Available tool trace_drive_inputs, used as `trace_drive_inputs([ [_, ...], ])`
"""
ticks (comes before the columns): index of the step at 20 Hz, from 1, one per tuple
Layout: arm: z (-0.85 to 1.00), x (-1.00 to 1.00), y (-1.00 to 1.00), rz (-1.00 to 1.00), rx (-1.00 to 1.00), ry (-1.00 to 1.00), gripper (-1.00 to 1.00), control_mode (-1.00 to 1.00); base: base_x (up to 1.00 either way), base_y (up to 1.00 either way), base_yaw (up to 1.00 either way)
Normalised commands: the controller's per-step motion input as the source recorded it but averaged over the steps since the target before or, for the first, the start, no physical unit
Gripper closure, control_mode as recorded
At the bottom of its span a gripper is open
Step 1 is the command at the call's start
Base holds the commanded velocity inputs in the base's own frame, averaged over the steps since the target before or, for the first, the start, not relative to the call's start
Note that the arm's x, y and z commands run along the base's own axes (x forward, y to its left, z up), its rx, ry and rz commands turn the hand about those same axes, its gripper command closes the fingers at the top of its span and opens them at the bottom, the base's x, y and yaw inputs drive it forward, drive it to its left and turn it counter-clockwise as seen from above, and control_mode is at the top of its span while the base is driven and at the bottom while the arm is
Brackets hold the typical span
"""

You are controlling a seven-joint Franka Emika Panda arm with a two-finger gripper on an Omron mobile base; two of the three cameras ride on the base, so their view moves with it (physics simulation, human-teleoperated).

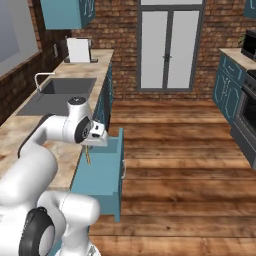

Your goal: Organize the utensils by type. Pick up the wooden spoons from the counter and place them in the open cabinet. Then pick up the metallic utensils from the counter and place them in the open drawer.

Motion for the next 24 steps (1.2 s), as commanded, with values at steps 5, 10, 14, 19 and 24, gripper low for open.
trace_drive_inputs([
  [5, -0.57, 0.23, -0.14, -0.07, 0.0, 0.0, 1.0, -1.0, 0.0, 0.0, 0.0],
  [10, -0.43, 0.5, -0.01, 0.0, 0.0, 0.0, 1.0, -1.0, 0.0, 0.0, 0.0],
  [14, -0.42, 0.64, 0.0, 0.0, 0.0, 0.02, 1.0, -1.0, 0.0, 0.0, 0.0],
  [19, -0.42, 0.64, 0.0, 0.0, -0.01, 0.04, 1.0, -1.0, 0.0, 0.0, 0.0],
  [24, -0.45, 0.6, 0.0, 0.0, -0.02, 0.05, 1.0, -1.0, 0.0, 0.0, 0.0],
])
